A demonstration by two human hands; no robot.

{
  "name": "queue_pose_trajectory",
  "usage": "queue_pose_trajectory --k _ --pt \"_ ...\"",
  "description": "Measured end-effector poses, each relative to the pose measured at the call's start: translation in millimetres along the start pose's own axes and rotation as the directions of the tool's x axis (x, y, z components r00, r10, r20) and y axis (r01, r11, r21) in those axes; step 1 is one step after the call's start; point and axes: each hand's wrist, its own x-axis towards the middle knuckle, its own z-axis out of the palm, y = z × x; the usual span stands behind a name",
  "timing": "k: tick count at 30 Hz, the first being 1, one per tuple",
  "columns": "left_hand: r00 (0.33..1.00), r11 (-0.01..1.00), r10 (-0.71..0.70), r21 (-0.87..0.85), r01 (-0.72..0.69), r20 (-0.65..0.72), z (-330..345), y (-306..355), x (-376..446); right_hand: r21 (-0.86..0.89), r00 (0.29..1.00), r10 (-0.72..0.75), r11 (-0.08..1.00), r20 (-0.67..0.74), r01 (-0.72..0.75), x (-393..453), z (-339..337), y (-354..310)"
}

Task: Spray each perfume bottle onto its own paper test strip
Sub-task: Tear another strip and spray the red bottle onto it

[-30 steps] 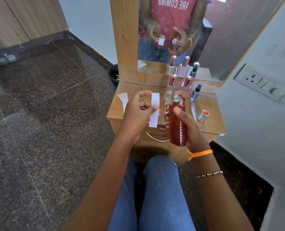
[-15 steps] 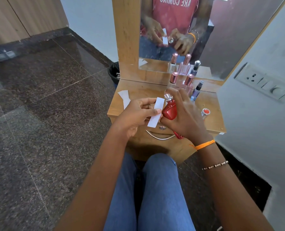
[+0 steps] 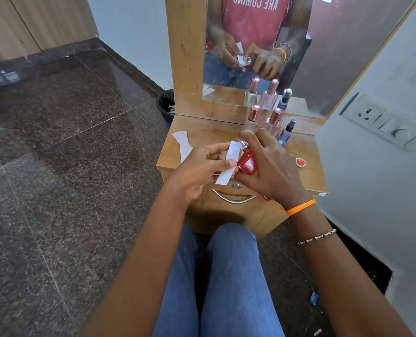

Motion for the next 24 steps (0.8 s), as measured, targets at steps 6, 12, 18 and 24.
queue_pose_trajectory --k 6,12,18,24 --pt "1.0 0.999 -0.011 -0.045 0.01 -0.003 -1.7 -6.1 3.7 0.128 0.998 0.049 0.991 -0.029 -0.045 -3.0 -0.9 -0.4" --pt "0.993 1.0 -0.017 0.002 0.018 -0.118 7.7 -8.4 9.8 0.42 0.967 0.241 0.888 -0.077 -0.188 -23.3 -6.6 4.9" --pt "0.963 0.985 0.061 0.17 -0.016 -0.261 36.4 -15.5 24.5 0.55 0.909 0.408 0.78 -0.085 -0.299 -49.7 -12.0 21.4" --pt "0.979 0.978 0.091 0.2 -0.054 -0.181 75.8 -21.4 39.0 0.658 0.854 0.512 0.676 -0.096 -0.331 -70.7 -21.0 45.5"
